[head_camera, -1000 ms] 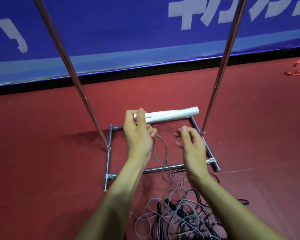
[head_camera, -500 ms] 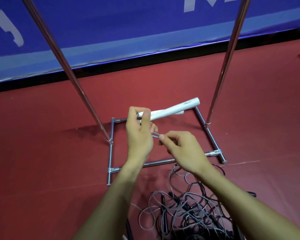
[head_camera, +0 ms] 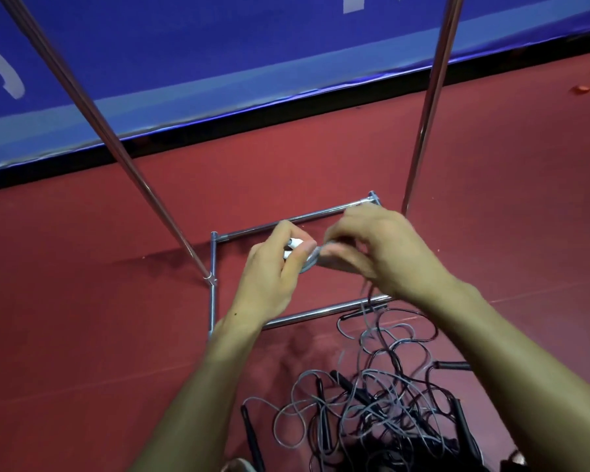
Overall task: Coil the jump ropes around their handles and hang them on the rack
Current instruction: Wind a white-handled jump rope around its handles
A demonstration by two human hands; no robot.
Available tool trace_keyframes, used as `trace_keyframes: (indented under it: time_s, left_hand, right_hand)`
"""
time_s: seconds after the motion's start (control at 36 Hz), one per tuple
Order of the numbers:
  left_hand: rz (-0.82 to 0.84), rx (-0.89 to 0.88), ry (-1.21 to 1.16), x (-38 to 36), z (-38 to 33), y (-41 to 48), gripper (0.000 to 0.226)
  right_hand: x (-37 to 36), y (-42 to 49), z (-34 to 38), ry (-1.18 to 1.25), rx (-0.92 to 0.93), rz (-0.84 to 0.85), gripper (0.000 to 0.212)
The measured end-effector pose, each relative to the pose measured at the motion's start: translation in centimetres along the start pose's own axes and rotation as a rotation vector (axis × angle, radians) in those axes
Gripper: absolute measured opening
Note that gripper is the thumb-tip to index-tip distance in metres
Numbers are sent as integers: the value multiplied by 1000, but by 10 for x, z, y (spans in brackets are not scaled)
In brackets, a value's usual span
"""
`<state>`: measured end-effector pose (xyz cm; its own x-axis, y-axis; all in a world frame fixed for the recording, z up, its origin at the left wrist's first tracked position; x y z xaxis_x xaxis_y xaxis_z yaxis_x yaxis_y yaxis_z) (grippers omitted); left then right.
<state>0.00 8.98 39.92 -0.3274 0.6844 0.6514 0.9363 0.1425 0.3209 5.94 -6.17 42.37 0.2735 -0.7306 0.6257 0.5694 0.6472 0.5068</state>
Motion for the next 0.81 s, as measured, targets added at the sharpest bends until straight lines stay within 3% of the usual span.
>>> trace_keyframes:
  time_s: [0.14,0.28,0.53,0.67,0.81]
  left_hand:
    - [170,-71,-153,8,-18,0,16]
    - [282,-69,-250,11,-23,-2,13]
    - [262,-23,-551,14,-29,-2,24]
    - [268,-23,-709,12,-39,-3,28]
    - [263,12,-772,12,-37,-3,27]
  right_hand:
    - [13,-1,-8,343,-214,138,9]
    - [18,-4,-10,578,-328,247,13]
    - [7,-6,-6,749,-315,186,15]
    - [1,-6,1,1053,-374,142,13]
    - [-2,-9,3,1160,-406,214,22]
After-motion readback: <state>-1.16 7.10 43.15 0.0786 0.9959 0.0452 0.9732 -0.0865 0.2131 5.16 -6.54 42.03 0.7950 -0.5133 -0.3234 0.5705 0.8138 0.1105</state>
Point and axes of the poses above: each hand's wrist, its own y-axis towards the middle knuckle, its own x-axis out of the back of the hand, z = x × y, the point moved 3 cm from there along y, towards the middle knuckle, and after that the axes turned 7 degrees about y, right-handed, at the moved point
